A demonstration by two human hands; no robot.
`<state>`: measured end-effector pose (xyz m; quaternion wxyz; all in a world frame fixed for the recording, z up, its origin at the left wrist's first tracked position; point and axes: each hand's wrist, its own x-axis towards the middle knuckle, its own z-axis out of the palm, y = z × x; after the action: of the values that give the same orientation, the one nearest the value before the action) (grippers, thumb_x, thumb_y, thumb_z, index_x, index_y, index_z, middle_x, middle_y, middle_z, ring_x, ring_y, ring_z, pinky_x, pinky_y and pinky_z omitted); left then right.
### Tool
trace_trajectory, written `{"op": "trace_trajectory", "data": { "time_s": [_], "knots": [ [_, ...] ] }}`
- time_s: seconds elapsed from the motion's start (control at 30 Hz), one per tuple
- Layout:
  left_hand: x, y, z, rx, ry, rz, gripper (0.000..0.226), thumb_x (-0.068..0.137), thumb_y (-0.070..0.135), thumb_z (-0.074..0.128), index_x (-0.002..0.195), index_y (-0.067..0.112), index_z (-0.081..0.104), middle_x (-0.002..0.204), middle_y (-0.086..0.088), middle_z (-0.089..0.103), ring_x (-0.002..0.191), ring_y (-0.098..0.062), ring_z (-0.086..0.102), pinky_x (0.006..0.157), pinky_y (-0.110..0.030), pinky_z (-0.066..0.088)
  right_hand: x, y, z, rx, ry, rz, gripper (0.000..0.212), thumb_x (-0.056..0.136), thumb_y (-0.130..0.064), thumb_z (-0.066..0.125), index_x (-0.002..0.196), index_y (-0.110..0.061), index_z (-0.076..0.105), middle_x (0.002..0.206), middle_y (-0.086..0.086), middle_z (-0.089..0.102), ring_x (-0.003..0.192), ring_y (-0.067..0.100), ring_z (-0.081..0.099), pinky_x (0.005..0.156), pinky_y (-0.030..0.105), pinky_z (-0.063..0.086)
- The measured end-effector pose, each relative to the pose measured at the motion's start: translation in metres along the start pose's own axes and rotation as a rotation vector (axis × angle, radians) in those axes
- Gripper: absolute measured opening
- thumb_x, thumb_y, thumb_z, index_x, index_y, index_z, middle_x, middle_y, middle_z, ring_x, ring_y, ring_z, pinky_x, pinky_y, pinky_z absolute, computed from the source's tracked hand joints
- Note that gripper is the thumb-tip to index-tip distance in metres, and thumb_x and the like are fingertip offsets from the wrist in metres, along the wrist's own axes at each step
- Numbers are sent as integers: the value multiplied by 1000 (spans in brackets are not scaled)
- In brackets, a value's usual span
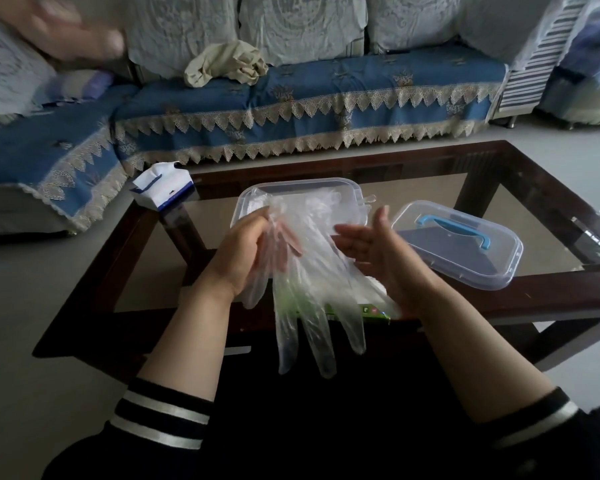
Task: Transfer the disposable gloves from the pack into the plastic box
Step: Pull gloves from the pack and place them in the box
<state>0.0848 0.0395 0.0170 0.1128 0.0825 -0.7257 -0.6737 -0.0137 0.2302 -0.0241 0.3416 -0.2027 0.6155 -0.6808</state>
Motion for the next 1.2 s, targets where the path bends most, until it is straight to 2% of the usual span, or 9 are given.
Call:
{"op": "trace_trajectory", "data": {
  "time_s": [0.13,0.3,0.47,0.6,0.73,0.8,0.87,0.97,1.2],
  "knots": [
    [6,-6,10,178,117,-5,31,104,12,31,103,12,62,85,4,68,75,1,63,74,-20,50,4,-2,27,160,-61,28,38,82,-37,64,96,-2,64,85,7,69,77,18,69,78,33,58],
    [3,-19,-1,452,86,45,74,71,81,44,118,25,52,74,2,67,60,2,62,64,-19,47,8,2,31,155,287,-192,22,91,-17,62,72,-13,51,49,-4,47,36,7,35,34,17,28],
    [2,-28,-10,553,199,92,17,94,29,60,110,24,58,64,3,69,43,-6,54,52,-24,42,4,5,24,52,437,-279,13,91,-24,63,83,-14,61,45,-6,44,38,9,31,35,18,28],
    [2,-22,-26,682,301,283,50,93,54,45,130,20,49,99,10,69,87,-9,67,70,-27,54,1,6,17,36,366,-344,12,91,-25,62,95,-17,69,46,-4,41,39,11,30,36,19,28],
    [14,14,7,836,-72,278,93,71,74,50,149,29,25,136,8,55,127,-6,42,100,-26,36,0,6,21,-68,229,-372,13,91,-21,62,102,-19,69,42,-1,42,34,11,30,34,18,27],
    [26,25,23,825,-294,87,85,79,54,65,150,35,22,119,13,64,117,-4,53,104,-32,38,3,7,23,-65,232,-364,18,90,-24,63,104,-13,64,42,-2,45,34,10,32,35,18,27],
    [37,28,27,673,-375,28,74,88,29,69,148,38,27,94,7,73,80,-5,67,81,-31,55,3,5,18,-58,263,-344,33,82,-35,66,107,-15,60,46,-3,52,40,10,39,39,20,32],
    [57,31,17,662,-205,120,61,93,16,63,143,36,36,87,2,71,51,5,54,47,-20,45,4,4,2,-123,299,-269,46,79,-33,72,119,-22,53,61,1,64,58,12,53,53,22,43],
    [108,25,-27,511,376,207,33,98,9,51,125,27,46,90,7,66,66,-4,60,53,-20,49,6,7,-23,-8,643,-172,42,90,-24,65,127,-18,46,92,2,65,67,6,56,54,17,47]
  ]
}}
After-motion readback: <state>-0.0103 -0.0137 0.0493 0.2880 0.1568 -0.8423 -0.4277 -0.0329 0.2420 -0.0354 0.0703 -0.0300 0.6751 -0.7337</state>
